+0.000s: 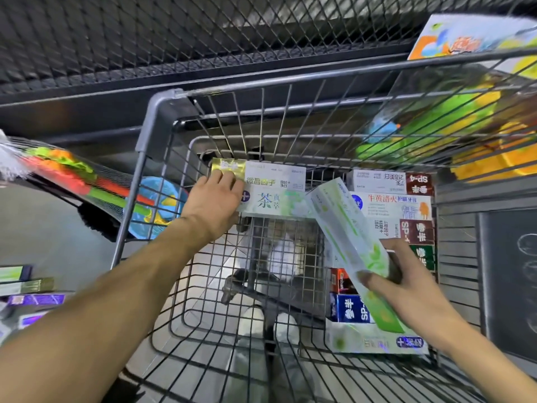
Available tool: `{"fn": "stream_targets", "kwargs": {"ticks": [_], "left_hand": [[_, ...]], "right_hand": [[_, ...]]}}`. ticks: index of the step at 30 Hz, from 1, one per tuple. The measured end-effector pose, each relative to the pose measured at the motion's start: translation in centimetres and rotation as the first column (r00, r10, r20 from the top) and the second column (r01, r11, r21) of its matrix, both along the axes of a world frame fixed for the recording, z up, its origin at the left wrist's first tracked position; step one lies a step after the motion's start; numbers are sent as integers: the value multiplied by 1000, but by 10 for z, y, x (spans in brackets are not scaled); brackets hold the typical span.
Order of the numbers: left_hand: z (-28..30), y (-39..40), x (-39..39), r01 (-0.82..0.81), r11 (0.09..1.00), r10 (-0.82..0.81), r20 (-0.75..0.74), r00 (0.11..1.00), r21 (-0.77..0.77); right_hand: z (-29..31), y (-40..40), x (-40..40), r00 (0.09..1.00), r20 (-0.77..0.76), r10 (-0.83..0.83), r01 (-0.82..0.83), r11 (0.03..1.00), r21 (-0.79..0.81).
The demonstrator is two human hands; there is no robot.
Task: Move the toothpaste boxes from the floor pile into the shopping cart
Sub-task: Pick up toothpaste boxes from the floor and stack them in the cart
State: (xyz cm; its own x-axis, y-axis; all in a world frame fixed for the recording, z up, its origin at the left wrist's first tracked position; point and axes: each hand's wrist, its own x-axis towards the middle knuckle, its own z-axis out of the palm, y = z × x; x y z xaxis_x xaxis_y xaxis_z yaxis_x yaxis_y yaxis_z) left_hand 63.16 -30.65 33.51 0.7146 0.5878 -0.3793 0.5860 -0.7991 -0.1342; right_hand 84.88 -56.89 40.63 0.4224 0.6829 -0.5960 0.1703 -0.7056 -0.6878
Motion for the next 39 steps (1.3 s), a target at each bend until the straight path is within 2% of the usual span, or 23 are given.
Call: {"fn": "stream_targets", "kwargs": {"ticks": [7, 9, 12, 14, 17, 19, 22, 25, 29, 34, 39], "left_hand": [[7, -8, -6, -92, 995, 92, 7, 996, 22], [26, -13, -9, -84, 996, 84, 34, 996, 14], [69, -37, -24, -31, 999, 32, 132, 991, -9], [97, -49, -41, -7, 999, -2, 212, 977, 41], [122, -50, -73, -161, 975, 114, 277, 954, 152], [120, -46, -92, -254, 963, 217, 295, 930, 93], [107, -46, -104, -277, 960, 276, 371, 887, -50], [103, -45, -105, -268, 963, 258, 391, 884, -29], [102, -46, -107, -273, 962, 258, 385, 886, -14], [99, -46, -107, -283, 959, 258, 400, 879, 2], [98, -46, -106, -287, 958, 265, 411, 872, -8]], "right_hand": [[-2, 1, -5, 998, 40, 45, -44, 999, -28], [-3, 5, -8, 987, 107, 116, -113, 993, -38], [-8, 11, -18, 925, 282, 254, -250, 967, -52], [-12, 16, -27, 883, 335, 328, -331, 942, -50], [-16, 29, -40, 749, 460, 477, -502, 862, -74], [-22, 41, -49, 649, 533, 542, -607, 792, -66], [-35, 67, -62, 475, 521, 709, -740, 642, -201], [-49, 95, -76, 390, 529, 754, -798, 563, -215], [-72, 118, -84, 421, 561, 713, -760, 615, -210], [-95, 121, -81, 345, 674, 653, -693, 662, -286], [-99, 122, -87, 318, 674, 667, -664, 664, -344]]}}
